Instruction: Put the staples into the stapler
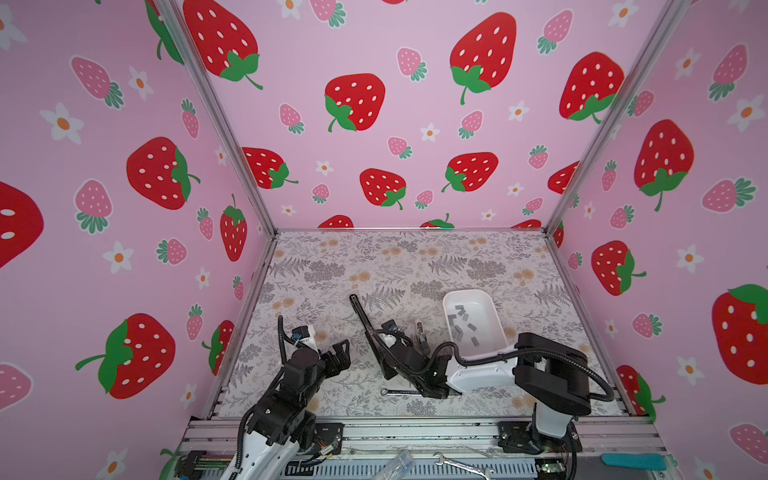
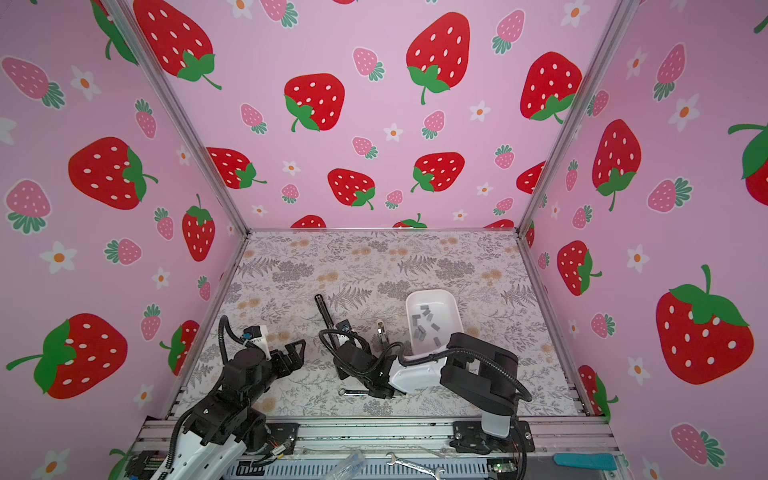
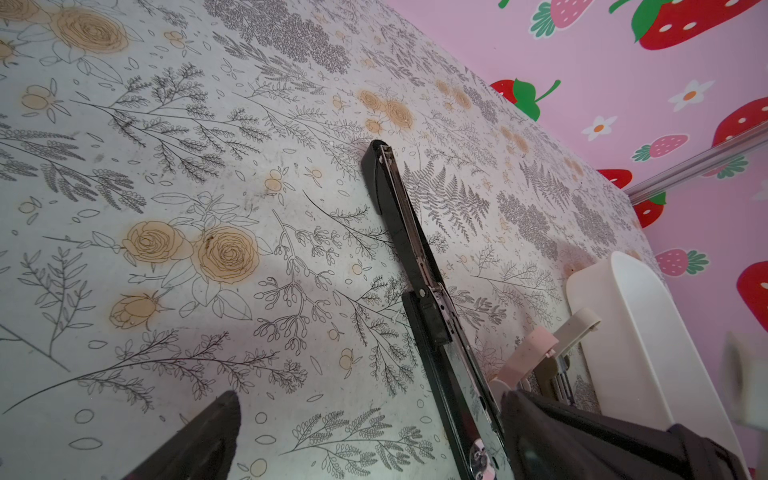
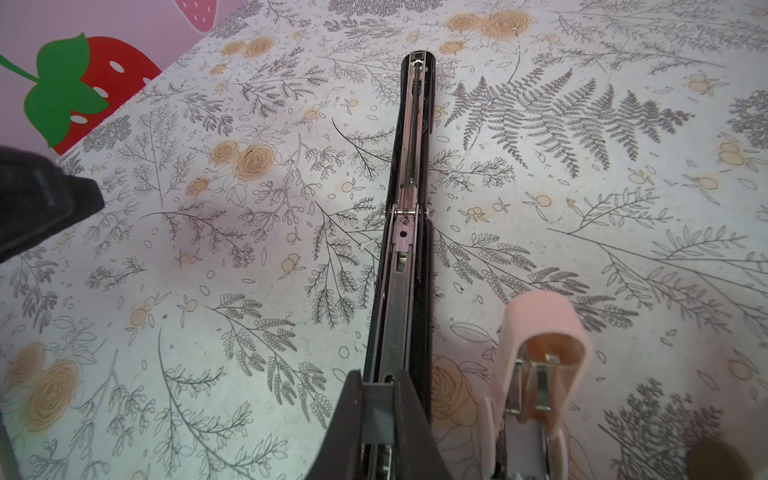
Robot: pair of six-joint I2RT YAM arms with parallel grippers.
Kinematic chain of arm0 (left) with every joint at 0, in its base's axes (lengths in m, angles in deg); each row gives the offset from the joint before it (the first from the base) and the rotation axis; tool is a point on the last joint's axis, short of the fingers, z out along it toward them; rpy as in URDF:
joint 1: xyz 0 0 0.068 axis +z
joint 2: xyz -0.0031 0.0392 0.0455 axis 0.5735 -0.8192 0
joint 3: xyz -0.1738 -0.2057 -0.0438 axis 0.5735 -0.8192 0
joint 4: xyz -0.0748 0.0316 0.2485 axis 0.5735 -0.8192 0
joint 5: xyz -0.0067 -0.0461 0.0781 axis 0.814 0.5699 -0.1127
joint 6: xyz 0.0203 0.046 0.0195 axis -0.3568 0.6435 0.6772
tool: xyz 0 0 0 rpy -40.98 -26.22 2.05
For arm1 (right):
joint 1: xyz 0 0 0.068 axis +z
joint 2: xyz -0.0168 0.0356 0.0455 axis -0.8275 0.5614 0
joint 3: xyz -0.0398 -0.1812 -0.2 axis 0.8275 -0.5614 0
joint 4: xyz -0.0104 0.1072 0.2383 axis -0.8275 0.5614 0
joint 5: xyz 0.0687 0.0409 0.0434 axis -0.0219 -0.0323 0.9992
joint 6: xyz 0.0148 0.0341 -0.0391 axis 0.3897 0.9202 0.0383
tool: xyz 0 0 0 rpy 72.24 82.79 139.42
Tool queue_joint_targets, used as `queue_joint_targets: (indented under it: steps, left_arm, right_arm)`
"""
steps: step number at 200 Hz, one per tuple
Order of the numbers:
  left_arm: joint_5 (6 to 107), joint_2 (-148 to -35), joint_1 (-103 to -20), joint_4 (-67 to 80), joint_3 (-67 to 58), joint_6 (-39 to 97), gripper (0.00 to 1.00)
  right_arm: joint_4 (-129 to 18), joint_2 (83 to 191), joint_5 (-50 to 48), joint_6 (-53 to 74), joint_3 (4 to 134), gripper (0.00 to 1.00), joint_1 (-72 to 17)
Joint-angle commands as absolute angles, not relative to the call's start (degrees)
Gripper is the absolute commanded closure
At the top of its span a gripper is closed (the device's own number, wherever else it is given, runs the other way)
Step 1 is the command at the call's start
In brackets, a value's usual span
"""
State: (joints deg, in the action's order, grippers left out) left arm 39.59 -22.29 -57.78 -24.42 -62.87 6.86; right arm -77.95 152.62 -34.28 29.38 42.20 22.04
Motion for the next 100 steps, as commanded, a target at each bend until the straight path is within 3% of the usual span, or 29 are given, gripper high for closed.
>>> queue_joint_targets:
  steps: [1,100]
  left_arm:
    - [39.35,-21.68,-57.92,-23.82,-63.16,6.85,0.01]
    - [39.32,-21.58,-57.91,-23.9,-63.32,6.78,0.01]
  right_arm:
    - [-78.48,153.68,-34.28,30.69,43.77,0.94,22.46]
    - [-77.43,154.43,-35.77,30.88,43.77,0.94,22.46]
